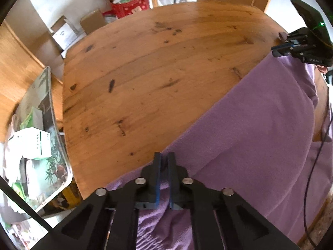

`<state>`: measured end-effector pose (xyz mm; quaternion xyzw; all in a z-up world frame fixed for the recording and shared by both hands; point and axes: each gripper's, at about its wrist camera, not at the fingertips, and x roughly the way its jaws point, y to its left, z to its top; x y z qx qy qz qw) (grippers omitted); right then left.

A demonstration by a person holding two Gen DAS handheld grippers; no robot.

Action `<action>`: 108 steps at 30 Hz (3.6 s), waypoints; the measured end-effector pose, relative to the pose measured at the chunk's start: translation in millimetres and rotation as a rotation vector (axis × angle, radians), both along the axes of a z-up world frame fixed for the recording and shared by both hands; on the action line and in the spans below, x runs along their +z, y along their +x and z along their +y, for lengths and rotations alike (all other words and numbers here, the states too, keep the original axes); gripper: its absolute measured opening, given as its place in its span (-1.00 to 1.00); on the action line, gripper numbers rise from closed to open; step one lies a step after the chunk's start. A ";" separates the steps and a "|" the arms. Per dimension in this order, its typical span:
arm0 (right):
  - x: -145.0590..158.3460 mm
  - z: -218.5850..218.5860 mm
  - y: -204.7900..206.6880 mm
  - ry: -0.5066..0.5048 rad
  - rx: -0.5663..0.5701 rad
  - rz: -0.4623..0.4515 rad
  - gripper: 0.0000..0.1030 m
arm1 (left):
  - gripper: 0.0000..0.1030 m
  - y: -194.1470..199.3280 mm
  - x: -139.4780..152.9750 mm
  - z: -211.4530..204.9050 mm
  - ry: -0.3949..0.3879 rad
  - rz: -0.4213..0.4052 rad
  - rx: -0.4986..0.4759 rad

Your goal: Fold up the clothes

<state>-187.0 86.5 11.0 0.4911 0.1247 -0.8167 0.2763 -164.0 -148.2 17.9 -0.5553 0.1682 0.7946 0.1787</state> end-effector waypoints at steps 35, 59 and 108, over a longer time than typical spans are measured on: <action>-11.6 -5.9 -24.1 0.036 -0.153 0.040 -0.94 | -0.23 3.6 5.0 -74.7 0.147 0.022 0.219; 5.1 -21.2 -30.8 0.039 -0.219 0.161 -0.95 | -0.46 10.2 -0.3 -87.8 0.149 0.084 0.337; -3.7 -62.3 128.0 -0.228 -0.027 -0.144 -0.53 | -0.36 79.3 62.6 -121.0 0.113 0.199 0.752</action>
